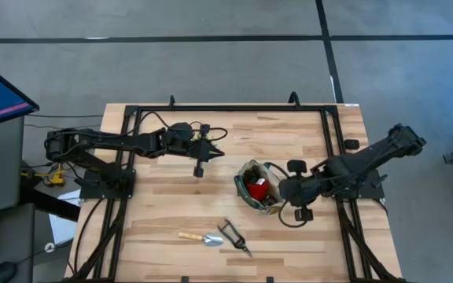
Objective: Pick & Place Garden tools in Gardening bag
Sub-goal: Put the brown trowel into the white gardening bag
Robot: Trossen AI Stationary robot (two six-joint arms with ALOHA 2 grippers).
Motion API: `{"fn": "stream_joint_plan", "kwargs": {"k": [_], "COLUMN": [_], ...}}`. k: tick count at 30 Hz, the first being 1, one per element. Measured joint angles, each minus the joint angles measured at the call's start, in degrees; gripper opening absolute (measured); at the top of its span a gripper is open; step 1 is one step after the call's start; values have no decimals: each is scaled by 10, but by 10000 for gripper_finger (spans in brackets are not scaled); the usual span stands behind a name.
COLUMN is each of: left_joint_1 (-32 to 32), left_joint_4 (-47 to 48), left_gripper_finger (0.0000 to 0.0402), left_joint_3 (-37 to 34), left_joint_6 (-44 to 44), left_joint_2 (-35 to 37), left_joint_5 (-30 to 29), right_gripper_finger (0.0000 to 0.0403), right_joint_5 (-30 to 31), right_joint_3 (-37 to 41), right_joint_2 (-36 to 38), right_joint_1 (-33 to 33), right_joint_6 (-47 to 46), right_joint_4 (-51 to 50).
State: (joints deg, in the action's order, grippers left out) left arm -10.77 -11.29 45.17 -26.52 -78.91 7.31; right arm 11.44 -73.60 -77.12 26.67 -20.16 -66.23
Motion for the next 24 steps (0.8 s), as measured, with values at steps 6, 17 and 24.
{"fn": "stream_joint_plan", "kwargs": {"k": [6, 17, 24], "left_joint_1": [33, 209, 315], "left_joint_4": [2, 25, 64], "left_gripper_finger": [4, 4, 4], "left_joint_3": [0, 0, 0], "left_joint_6": [0, 0, 66], "left_joint_2": [0, 0, 0], "left_joint_5": [42, -90, -136], "right_gripper_finger": [9, 1, 1], "right_joint_5": [19, 198, 265], "right_joint_3": [-20, 92, 175], "right_joint_2": [16, 64, 71], "right_joint_1": [35, 164, 203], "right_joint_6": [-38, -138, -207], "right_joint_4": [-21, 129, 194]}}
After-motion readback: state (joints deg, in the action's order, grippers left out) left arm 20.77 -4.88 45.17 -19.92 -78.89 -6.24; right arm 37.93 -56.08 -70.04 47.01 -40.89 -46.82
